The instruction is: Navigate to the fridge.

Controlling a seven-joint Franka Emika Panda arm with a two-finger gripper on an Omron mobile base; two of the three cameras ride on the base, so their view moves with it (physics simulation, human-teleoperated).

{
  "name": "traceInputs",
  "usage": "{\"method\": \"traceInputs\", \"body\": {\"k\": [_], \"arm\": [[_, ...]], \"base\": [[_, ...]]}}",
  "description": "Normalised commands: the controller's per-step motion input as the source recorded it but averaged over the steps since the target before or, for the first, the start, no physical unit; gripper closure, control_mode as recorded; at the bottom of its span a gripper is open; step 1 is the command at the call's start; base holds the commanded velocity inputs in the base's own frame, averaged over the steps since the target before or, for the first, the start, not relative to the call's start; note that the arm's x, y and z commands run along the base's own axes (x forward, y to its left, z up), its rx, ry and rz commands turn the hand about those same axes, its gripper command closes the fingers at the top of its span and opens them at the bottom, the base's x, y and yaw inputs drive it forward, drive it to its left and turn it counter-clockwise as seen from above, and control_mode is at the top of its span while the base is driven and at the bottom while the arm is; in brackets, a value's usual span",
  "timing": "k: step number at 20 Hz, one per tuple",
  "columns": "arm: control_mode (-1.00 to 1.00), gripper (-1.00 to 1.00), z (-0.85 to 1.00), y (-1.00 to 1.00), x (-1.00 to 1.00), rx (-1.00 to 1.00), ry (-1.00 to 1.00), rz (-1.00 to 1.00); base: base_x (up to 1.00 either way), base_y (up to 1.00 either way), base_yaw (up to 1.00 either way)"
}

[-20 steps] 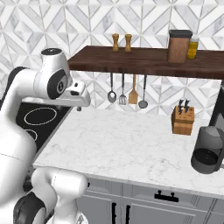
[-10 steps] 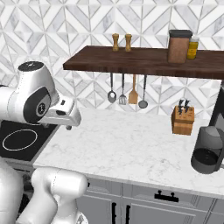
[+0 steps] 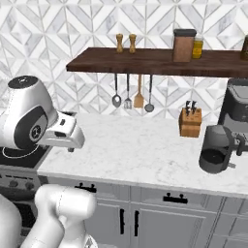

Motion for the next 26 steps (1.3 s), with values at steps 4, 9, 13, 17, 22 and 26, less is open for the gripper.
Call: {"method": "traceInputs", "body": {"k": [4,9,13,17,22,26], "arm": [[1.0,-1.0,0.0,0.0,0.0,0.0,0.0,0.0],[1.0,-1.0,0.0,0.0,0.0,0.0,0.0,0.0],[1.0,-1.0,0.0,0.0,0.0,0.0,0.0,0.0],[1.0,-1.0,0.0,0.0,0.0,0.0,0.0,0.0],[1.0,-1.0,0.0,0.0,0.0,0.0,0.0,0.0],[1.0,-1.0,0.0,0.0,0.0,0.0,0.0,0.0]], "base": [[-0.46,-0.18,-0.85],[-0.09,0.0,-1.0],[-0.05,0.0,-1.0],[-0.06,0.0,-1.0],[-0.06,0.0,-1.0],[-0.05,0.0,-1.0]]}}
